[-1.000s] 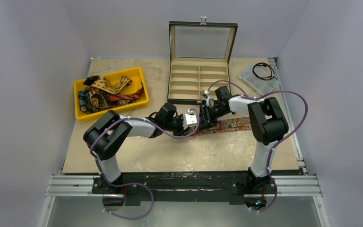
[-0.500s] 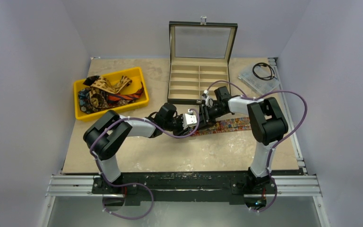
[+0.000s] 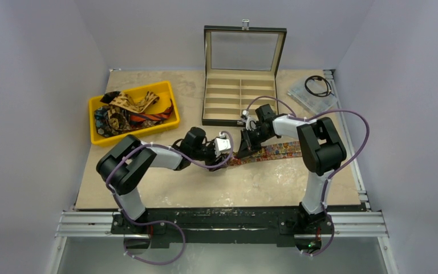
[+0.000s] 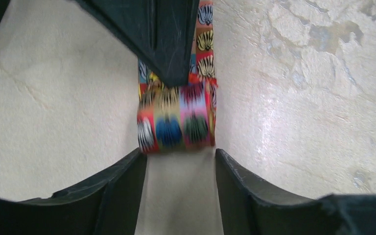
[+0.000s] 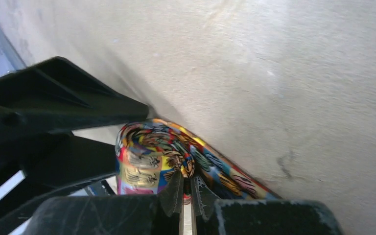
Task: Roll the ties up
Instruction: Roll the tie at the center of the board.
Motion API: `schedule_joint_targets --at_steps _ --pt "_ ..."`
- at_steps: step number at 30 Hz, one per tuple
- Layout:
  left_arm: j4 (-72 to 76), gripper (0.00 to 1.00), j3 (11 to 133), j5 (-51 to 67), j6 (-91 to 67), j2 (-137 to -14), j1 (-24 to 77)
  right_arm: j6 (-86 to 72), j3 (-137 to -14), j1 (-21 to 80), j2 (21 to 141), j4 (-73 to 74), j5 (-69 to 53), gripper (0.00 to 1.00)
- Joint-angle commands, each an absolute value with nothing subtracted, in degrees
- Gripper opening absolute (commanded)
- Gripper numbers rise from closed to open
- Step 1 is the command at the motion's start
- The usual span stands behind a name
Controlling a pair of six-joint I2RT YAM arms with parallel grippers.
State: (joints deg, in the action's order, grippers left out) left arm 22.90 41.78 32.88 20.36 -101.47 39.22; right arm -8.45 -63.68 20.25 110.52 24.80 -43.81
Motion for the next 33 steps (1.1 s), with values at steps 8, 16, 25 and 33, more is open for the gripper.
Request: schedule_joint_targets --at_steps 8,16,25,33 --pt "41.56 0.66 34.38 37.27 11.3 -100.66 37.64 -2.1 -63.67 23.53 112.44 28.18 -19.25 0.0" --pt "50.88 0.68 35.72 34.94 2.83 -109.1 38.85 -4.49 -61.72 23.97 112.49 25.22 -17.55 0.0" --pt "60.23 0.41 35.09 31.88 0.95 -112.82 43.81 -5.9 -60.48 23.99 112.54 23.07 -17.27 0.0" --pt "61.08 0.33 36.45 31.49 1.79 -108.37 46.37 -7.16 -59.58 24.25 112.59 21.5 -17.5 0.0"
